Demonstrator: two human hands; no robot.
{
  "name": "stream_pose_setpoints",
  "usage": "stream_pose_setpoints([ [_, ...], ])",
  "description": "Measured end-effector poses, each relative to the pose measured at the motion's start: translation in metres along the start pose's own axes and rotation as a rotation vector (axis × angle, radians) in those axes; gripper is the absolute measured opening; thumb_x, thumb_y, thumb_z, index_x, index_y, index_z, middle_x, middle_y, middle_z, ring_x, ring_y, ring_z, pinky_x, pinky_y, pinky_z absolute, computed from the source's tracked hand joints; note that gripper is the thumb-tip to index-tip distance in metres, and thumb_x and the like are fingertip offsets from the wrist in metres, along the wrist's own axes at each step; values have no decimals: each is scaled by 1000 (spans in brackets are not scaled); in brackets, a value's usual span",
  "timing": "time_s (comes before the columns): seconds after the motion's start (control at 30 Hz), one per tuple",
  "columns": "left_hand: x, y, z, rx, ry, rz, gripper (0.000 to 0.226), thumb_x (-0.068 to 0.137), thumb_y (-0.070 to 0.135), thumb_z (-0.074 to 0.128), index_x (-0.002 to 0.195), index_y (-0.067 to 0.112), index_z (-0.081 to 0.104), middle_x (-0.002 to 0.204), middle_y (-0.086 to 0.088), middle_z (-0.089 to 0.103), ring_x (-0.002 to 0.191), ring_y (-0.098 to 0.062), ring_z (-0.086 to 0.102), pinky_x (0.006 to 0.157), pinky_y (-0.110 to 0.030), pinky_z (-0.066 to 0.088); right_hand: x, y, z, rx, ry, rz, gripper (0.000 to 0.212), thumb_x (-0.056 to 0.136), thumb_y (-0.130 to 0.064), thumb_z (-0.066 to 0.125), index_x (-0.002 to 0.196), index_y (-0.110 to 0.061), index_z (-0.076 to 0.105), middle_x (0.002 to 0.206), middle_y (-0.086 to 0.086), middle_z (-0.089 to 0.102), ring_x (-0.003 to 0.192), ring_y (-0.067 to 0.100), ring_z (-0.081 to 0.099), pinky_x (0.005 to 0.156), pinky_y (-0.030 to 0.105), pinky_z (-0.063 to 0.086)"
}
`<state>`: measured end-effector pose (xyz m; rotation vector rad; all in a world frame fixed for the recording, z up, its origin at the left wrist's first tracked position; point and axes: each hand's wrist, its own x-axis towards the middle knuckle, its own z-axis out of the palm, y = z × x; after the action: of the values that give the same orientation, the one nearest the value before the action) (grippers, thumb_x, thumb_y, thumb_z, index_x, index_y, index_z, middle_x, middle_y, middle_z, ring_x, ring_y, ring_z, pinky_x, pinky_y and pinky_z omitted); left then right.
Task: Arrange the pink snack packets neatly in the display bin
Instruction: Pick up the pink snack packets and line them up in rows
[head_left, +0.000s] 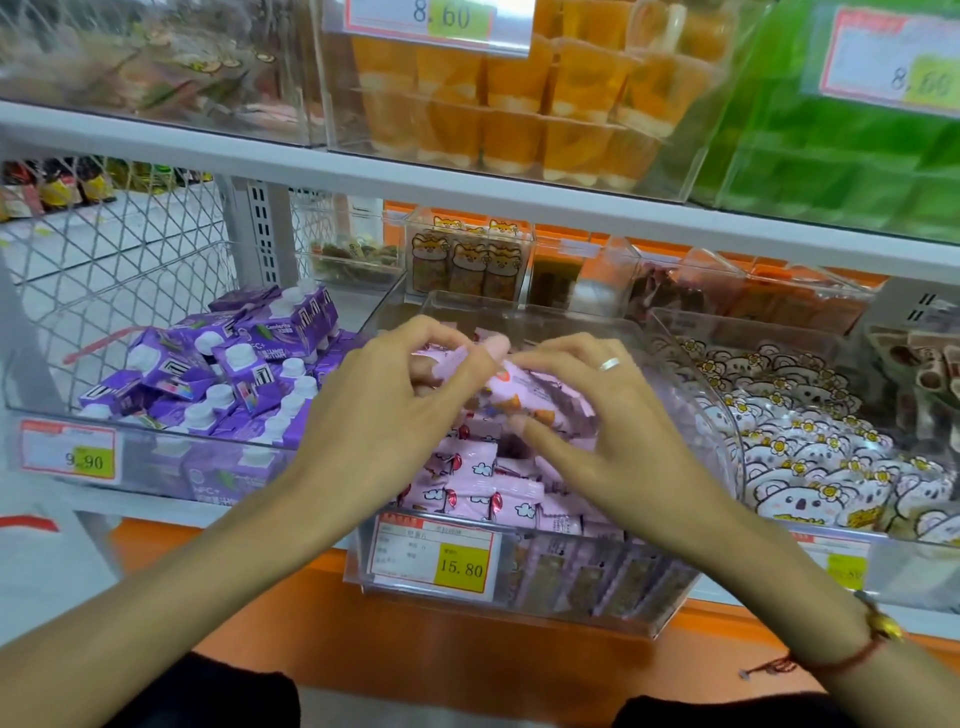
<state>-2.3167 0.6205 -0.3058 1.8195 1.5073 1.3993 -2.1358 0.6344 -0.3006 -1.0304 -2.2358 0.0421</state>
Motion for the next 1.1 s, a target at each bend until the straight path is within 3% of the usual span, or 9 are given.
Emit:
stream_pose_setpoints([
  [0.2, -3, -7, -3, 211, -170, 130, 17, 93, 45, 44, 106, 37, 50, 96, 23, 60, 83, 7, 55, 70, -26, 46, 3, 17, -7, 539, 171, 348, 26, 86, -28, 65, 110, -21, 61, 100, -2, 69, 90, 13, 66, 75, 17, 51],
  [0.33, -5, -14, -5, 687, -360, 332, 32, 97, 47, 33, 125, 39, 46, 122, 20, 55, 106, -1, 49, 75, -29, 42, 8, 23, -4, 848, 259, 581, 39, 87, -22, 63, 123, -10, 51, 97, 0, 69, 90, 11, 68, 82, 22, 55],
  [0.47, -3, -17, -10, 770, -441, 381, 42, 98, 48, 23, 130, 38, 48, 130, 23, 51, 121, -1, 42, 87, -31, 46, 11, 22, 2, 1101, 311, 662, 52, 90, -14, 59, 133, -15, 30, 83, -1, 73, 81, 8, 70, 69, 16, 55],
  [0.57, -3, -19, -8, 793, -443, 386, 41, 99, 47, 24, 130, 38, 48, 130, 21, 51, 121, -3, 42, 86, -32, 47, 9, 18, 12, 1016, 230, 646, 56, 92, -12, 56, 133, -29, 21, 91, 7, 70, 80, 12, 71, 65, 16, 55],
  [0.67, -3, -21, -6, 805, -432, 384, 39, 99, 47, 24, 127, 38, 49, 127, 20, 52, 119, -3, 41, 86, -30, 45, 9, 18, 18, 888, 154, 610, 50, 93, -10, 53, 133, -23, 27, 95, 13, 61, 73, 7, 69, 64, 18, 56],
  [0.77, -3, -21, -5, 780, -428, 374, 37, 99, 45, 27, 128, 38, 49, 127, 22, 52, 119, -1, 39, 88, -27, 43, 6, 26, 9, 610, 84, 523, 43, 92, -15, 57, 127, -22, 33, 86, 7, 58, 74, 11, 66, 72, 28, 57],
  [0.9, -2, -22, -5, 770, -428, 380, 37, 99, 44, 27, 128, 37, 49, 127, 21, 52, 118, -1, 39, 85, -26, 42, 1, 24, -3, 251, 14, 269, 41, 89, -25, 63, 116, -34, 34, 77, -7, 60, 72, 5, 62, 63, 14, 49],
  [1.0, -2, -24, -5, 777, -429, 383, 36, 99, 44, 28, 128, 38, 48, 127, 21, 51, 118, -2, 39, 83, -25, 40, 2, 18, 2, 11, -79, 134, 37, 84, -32, 67, 115, -30, 46, 99, -7, 63, 85, 12, 63, 75, 36, 54],
  [1.1, -2, -24, -5, 768, -430, 385, 36, 99, 45, 28, 129, 38, 47, 127, 21, 51, 117, -2, 38, 83, -26, 39, 5, 26, 11, -126, -179, 132, 37, 89, -36, 60, 124, -27, 56, 115, -5, 49, 101, 13, 50, 81, 29, 43],
])
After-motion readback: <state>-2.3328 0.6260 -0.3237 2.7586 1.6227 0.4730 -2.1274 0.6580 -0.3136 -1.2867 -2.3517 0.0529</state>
